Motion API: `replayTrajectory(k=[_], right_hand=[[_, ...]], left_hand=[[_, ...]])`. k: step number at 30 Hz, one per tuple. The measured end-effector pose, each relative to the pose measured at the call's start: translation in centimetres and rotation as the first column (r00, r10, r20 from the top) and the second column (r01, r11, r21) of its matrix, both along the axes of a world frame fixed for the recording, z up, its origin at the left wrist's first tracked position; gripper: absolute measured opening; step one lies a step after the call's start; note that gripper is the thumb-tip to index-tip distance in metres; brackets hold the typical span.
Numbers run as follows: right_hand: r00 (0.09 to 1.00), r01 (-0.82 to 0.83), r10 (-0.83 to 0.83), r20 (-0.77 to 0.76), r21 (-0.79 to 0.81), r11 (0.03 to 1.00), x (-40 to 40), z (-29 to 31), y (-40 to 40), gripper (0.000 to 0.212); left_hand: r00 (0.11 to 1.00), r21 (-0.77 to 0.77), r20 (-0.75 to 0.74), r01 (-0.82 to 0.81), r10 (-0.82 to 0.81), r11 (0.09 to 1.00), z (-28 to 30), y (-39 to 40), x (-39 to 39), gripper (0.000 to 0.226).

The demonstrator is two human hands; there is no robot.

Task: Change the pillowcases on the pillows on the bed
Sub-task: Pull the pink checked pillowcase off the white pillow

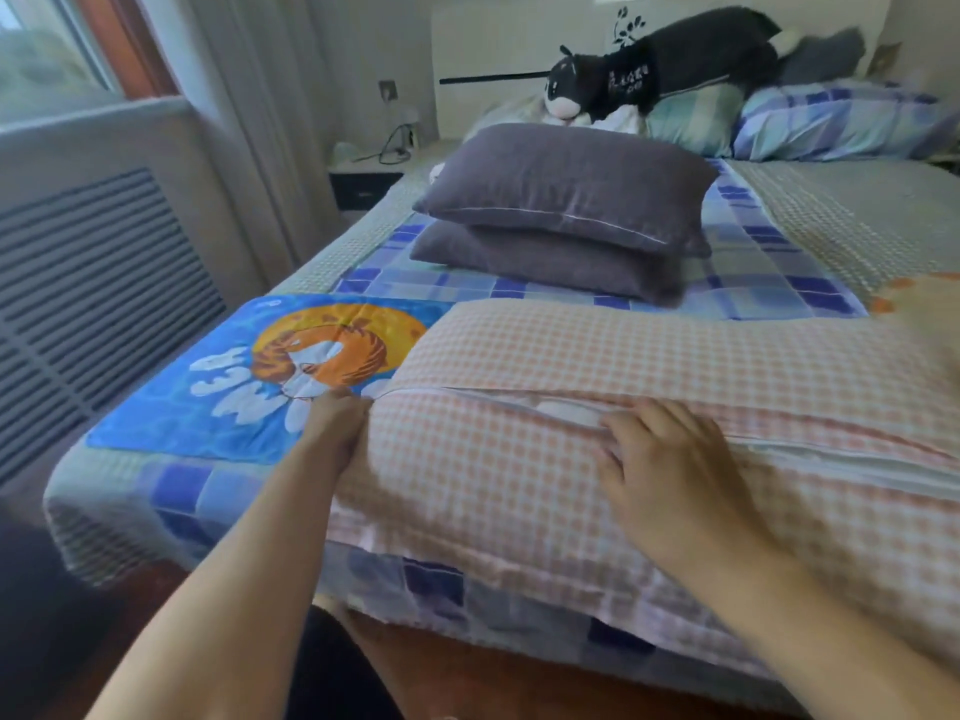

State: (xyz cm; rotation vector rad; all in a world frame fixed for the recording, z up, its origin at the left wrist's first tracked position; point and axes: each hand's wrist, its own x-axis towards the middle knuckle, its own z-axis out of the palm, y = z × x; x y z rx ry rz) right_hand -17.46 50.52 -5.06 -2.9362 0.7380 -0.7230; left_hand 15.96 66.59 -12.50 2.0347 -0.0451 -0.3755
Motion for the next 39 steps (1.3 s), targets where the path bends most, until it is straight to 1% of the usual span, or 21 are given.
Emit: replayTrajectory(k=[4, 5, 7, 8, 9, 11, 14, 16, 18, 20, 23, 25, 26, 27, 28, 29, 30, 32, 35, 37, 39], right_hand=[[0.998, -0.057, 0.056, 0.025, 0.022, 0.998, 2.9, 0.2, 2.7, 0.017], [0.994, -0.101, 0.100, 0.031, 0.022, 0.995, 3.0, 0.2, 3.2, 0.011], [0.983, -0.179, 0.182, -0.037, 0.071, 0.981, 2.0, 0.2, 3.9, 0.025], [0.974, -0.206, 0.212, -0.075, 0.081, 0.975, 1.3, 0.4, 3.8, 0.029], [0.968, -0.231, 0.236, -0.084, 0.069, 0.971, 0.8, 0.6, 3.4, 0.029], [0.967, -0.221, 0.233, -0.102, 0.114, 0.969, -0.3, 1.2, 2.3, 0.025], [0.917, -0.282, 0.344, -0.201, 0.280, 0.917, -1.9, 2.2, 1.6, 0.021], [0.849, -0.375, 0.460, -0.262, 0.315, 0.872, -2.5, 2.7, 1.8, 0.018], [0.798, -0.407, 0.507, -0.325, 0.330, 0.852, -2.3, 2.8, 1.6, 0.023], [0.779, -0.395, 0.505, -0.372, 0.334, 0.856, -1.4, 2.6, 0.9, 0.041], [0.824, -0.369, 0.440, -0.358, 0.251, 0.895, 0.5, 2.7, -1.3, 0.050], [0.885, -0.263, 0.321, -0.336, 0.207, 0.942, 1.8, 2.7, -3.6, 0.048], [0.890, -0.189, 0.258, -0.375, 0.212, 0.959, 2.4, 2.5, -4.6, 0.049], [0.872, -0.115, 0.216, -0.439, 0.244, 0.963, 3.0, 2.1, -5.1, 0.051], [0.839, -0.063, 0.205, -0.505, 0.283, 0.957, 3.6, 1.5, -5.1, 0.054], [0.809, -0.041, 0.210, -0.548, 0.305, 0.951, 4.1, 0.8, -4.7, 0.058], [0.791, -0.032, 0.212, -0.575, 0.307, 0.951, 4.6, 0.1, -3.9, 0.063], [0.773, -0.008, 0.172, -0.611, 0.262, 0.965, 5.4, -0.5, -2.0, 0.076], [0.800, 0.017, 0.026, -0.600, 0.065, 0.998, 6.1, 0.1, 0.5, 0.083], [0.868, -0.048, -0.002, -0.496, -0.088, 0.995, 6.6, 1.1, 2.1, 0.075], [0.914, -0.187, 0.110, -0.389, -0.164, 0.969, 7.8, 1.5, 3.5, 0.057]], left_hand=[[0.996, 0.069, -0.081, 0.048, -0.042, 0.996, 0.1, 0.9, 1.1, 0.017], [0.997, 0.135, -0.061, 0.065, -0.058, 0.989, 0.2, 1.2, 1.4, 0.019], [0.994, 0.274, 0.055, 0.079, -0.097, 0.958, 1.0, 1.1, 0.7, 0.016], [0.984, 0.287, 0.138, 0.069, -0.113, 0.955, 1.8, 0.9, -0.4, 0.014], [0.971, 0.258, 0.210, 0.056, -0.113, 0.964, 2.4, 0.5, -1.6, 0.019], [0.969, 0.167, 0.228, 0.058, -0.095, 0.984, 3.7, -0.4, -4.6, 0.038], [0.984, -0.009, 0.060, 0.166, -0.165, 0.986, 5.4, -1.8, -9.8, 0.072], [0.978, -0.188, -0.052, 0.190, -0.203, 0.964, 6.3, -3.6, -12.7, 0.094], [0.968, -0.355, -0.062, 0.205, -0.242, 0.912, 7.7, -6.4, -14.9, 0.094], [0.946, -0.399, 0.020, 0.305, -0.325, 0.865, 9.5, -9.1, -16.9, 0.081], [0.895, -0.293, 0.104, 0.444, -0.434, 0.847, 10.6, -11.0, -17.3, 0.033], [0.904, -0.208, 0.069, 0.427, -0.422, 0.880, 10.0, -9.6, -14.7, 0.036], [0.908, -0.069, 0.081, 0.416, -0.410, 0.907, 9.3, -8.1, -13.0, 0.045], [0.902, 0.180, 0.126, 0.389, -0.414, 0.903, 8.2, -6.3, -11.6, 0.055], [0.884, 0.415, 0.184, 0.326, -0.430, 0.849, 6.6, -4.4, -10.6, 0.060], [0.885, 0.534, 0.198, 0.264, -0.422, 0.803, 5.1, -2.3, -10.7, 0.060], [0.898, 0.568, 0.181, 0.238, -0.401, 0.788, 3.8, -0.5, -11.3, 0.058], [0.927, 0.492, 0.127, 0.249, -0.352, 0.834, 2.4, 2.0, -12.8, 0.045], [0.952, 0.401, 0.154, 0.184, -0.264, 0.897, 2.1, 2.6, -12.5, 0.033], [0.953, 0.437, 0.189, 0.136, -0.239, 0.889, 2.0, 2.7, -11.9, 0.033], [0.943, 0.423, 0.211, 0.150, -0.259, 0.894, 1.7, 2.8, -11.9, 0.030]])
